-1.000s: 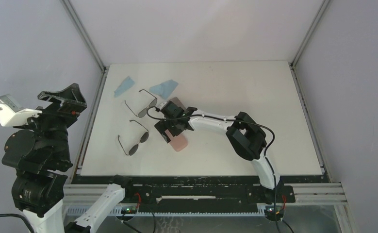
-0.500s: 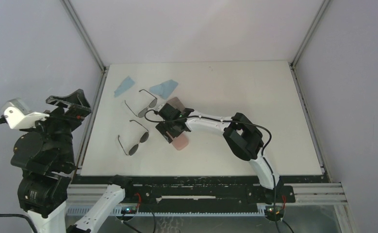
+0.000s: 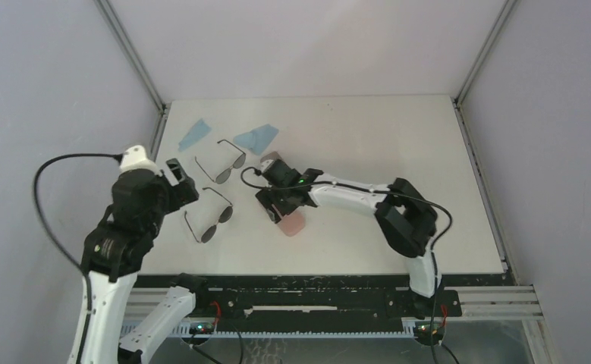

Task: Organize the sunglasses
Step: Pick up the sunglasses case from the center of the board.

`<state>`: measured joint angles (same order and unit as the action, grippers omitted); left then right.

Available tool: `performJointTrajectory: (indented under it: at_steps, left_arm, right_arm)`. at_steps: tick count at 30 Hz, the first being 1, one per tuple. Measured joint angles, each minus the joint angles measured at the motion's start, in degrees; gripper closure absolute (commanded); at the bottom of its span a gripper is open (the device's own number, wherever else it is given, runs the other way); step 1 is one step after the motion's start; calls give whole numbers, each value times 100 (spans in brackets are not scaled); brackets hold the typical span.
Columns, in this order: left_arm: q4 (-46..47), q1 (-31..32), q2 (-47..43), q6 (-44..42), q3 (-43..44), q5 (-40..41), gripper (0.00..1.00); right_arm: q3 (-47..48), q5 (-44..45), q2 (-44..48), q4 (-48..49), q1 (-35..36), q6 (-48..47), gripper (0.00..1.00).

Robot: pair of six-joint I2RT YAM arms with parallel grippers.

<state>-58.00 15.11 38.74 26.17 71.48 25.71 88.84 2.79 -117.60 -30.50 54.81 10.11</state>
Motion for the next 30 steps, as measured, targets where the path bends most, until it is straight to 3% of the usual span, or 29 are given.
performJointTrajectory:
  at_steps: [5,8,16,25,30]
  left_arm:
    - [-68,2,367,-181,-531,-809,7]
    - [162,0,151,-173,-896,-997,0]
    - [1593,-20,-455,-162,-1427,-2649,0]
    - [3530,7,-461,138,-2328,-3792,0]
    - [4409,446,-181,223,-2481,-3993,0]
  right_arm:
    - [-1486,-365,1718,638,-420,463,100]
    - [-2448,-485,2887,1174,-894,820,100]
    - [-4981,-382,5770,2465,-2159,1613,100]
    - [-5477,-1606,6859,2887,-3578,2015,100]
    - [-5786,-2581,7014,3539,-3626,2225,100]
